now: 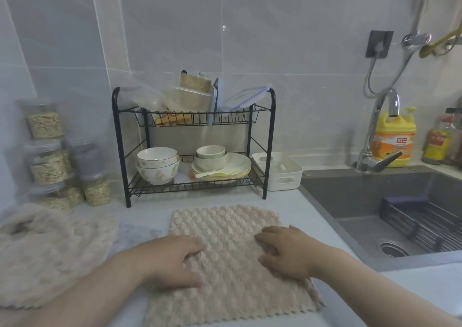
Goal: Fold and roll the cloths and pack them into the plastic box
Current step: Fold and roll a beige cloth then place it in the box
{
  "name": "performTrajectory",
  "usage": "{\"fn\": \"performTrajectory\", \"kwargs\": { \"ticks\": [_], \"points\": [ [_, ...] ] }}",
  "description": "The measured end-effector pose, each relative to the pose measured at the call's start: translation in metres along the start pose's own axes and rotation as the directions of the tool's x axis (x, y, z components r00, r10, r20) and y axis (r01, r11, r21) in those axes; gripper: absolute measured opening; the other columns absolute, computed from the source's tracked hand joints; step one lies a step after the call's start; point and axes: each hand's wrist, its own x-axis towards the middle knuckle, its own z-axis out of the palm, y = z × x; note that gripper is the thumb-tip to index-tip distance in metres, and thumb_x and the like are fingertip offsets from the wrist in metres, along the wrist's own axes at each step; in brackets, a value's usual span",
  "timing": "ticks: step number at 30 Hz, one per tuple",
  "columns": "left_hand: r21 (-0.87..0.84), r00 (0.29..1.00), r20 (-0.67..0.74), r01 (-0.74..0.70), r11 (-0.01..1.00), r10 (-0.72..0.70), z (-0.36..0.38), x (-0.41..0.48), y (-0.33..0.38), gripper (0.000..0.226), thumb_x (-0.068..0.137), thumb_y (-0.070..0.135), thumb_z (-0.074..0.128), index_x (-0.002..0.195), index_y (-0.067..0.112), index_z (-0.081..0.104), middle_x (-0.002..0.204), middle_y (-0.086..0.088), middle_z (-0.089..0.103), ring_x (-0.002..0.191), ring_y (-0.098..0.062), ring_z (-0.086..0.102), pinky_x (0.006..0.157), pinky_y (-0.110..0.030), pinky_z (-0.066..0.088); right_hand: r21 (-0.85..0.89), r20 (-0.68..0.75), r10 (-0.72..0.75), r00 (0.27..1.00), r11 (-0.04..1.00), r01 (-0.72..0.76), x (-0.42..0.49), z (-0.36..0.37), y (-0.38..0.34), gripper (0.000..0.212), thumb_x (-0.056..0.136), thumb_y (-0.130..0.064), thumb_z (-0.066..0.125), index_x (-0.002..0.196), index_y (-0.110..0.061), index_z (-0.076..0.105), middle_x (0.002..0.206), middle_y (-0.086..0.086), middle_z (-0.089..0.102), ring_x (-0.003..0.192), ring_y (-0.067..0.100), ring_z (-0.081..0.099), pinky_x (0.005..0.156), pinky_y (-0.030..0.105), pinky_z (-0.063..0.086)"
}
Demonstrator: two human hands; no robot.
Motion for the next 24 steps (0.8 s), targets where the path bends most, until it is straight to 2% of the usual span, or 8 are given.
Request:
{"fn": "performTrajectory", "kwargs": {
  "ticks": [3,6,8,10,14,18,21,24],
  "points": [
    [-0.06,0.999,-0.027,0.016,0.998,-0.018,-0.008,0.01,-0.005,0.063,0.072,0.064,0.053,0.127,0.033,0.052,0.128,0.011,0.053,0.117,-0.01,0.05,0.101,-0.028,0.041,0.092,-0.069,-0.018,0.997,0.995,0.024,0.012,-0.003,0.007,0.047,0.091,-0.055,0.044,0.13,-0.032,0.052,0.135,-0.007,0.05,0.124,0.016,0.047,0.106,0.035,0.036],
    [-0.177,0.978,-0.184,0.068,0.982,-0.101,-0.022,0.035,-0.023,0.038,0.086,0.05,0.046,0.111,0.026,0.059,0.117,0.007,0.057,0.105,-0.012,0.056,0.092,-0.032,0.047,0.155,-0.273,0.23,0.934,0.969,-0.193,0.044,-0.011,0.025,0.029,0.094,-0.04,0.041,0.104,-0.023,0.061,0.113,0.002,0.059,0.108,0.024,0.058,0.086,0.032,0.047],
    [-0.166,0.948,-0.238,0.174,0.971,-0.21,-0.028,0.06,-0.04,0.034,0.095,0.033,0.044,0.124,0.018,0.055,0.129,0.001,0.053,0.113,-0.018,0.053,0.094,-0.03,0.044,0.15,-0.228,0.418,0.879,0.908,-0.392,0.069,-0.018,0.036,0.039,0.098,-0.042,0.038,0.112,-0.013,0.06,0.112,0.008,0.061,0.104,0.027,0.059,0.082,0.033,0.046],
    [-0.141,0.932,-0.243,0.24,0.96,-0.269,-0.028,0.084,-0.053,0.032,0.097,0.027,0.044,0.124,0.013,0.053,0.132,-0.006,0.051,0.116,-0.022,0.052,0.09,-0.029,0.043,0.16,-0.085,0.476,0.875,0.874,-0.459,0.091,-0.021,0.042,0.051,0.099,-0.049,0.034,0.107,-0.006,0.06,0.099,0.009,0.062,0.092,0.026,0.057,0.077,0.032,0.045],
    [-0.071,0.95,-0.158,0.263,0.962,-0.271,-0.025,0.112,-0.064,0.021,0.092,0.023,0.049,0.109,0.012,0.054,0.119,-0.009,0.056,0.108,-0.025,0.055,0.075,-0.027,0.038,0.299,-0.045,0.402,0.915,0.879,-0.372,0.114,-0.023,0.041,0.028,0.097,-0.034,0.049,0.097,-0.01,0.064,0.095,0.007,0.061,0.087,0.023,0.053,0.076,0.028,0.042],
    [-0.166,0.937,-0.174,0.276,0.947,-0.304,-0.027,0.119,-0.074,0.009,0.083,0.012,0.054,0.089,0.011,0.06,0.1,-0.008,0.063,0.086,-0.024,0.061,0.064,-0.031,0.045,0.398,-0.052,0.306,0.951,0.879,-0.261,0.113,-0.026,0.039,0.012,0.095,-0.026,0.054,0.099,-0.017,0.061,0.1,0.002,0.061,0.09,0.02,0.056,0.075,0.026,0.041],
    [-0.172,0.936,-0.211,0.249,0.953,-0.282,-0.029,0.117,-0.075,0.004,0.082,0.013,0.057,0.083,0.017,0.059,0.093,-0.002,0.059,0.082,-0.02,0.056,0.062,-0.029,0.043,0.271,0.085,0.19,0.978,0.94,-0.206,0.108,-0.031,0.034,0.02,0.091,-0.037,0.056,0.103,-0.022,0.062,0.095,-0.005,0.063,0.082,0.014,0.058,0.073,0.024,0.045],
    [-0.197,0.93,-0.265,0.206,0.959,-0.254,-0.03,0.11,-0.076,0.017,0.081,0.012,0.054,0.069,0.022,0.046,0.08,0.003,0.054,0.072,-0.016,0.049,0.056,-0.028,0.035,0.134,0.081,0.143,0.986,0.979,-0.153,0.107,-0.034,0.026,0.022,0.087,-0.027,0.054,0.069,-0.015,0.048,0.075,0.001,0.053,0.067,0.019,0.048,0.057,0.026,0.039]
  ]
}}
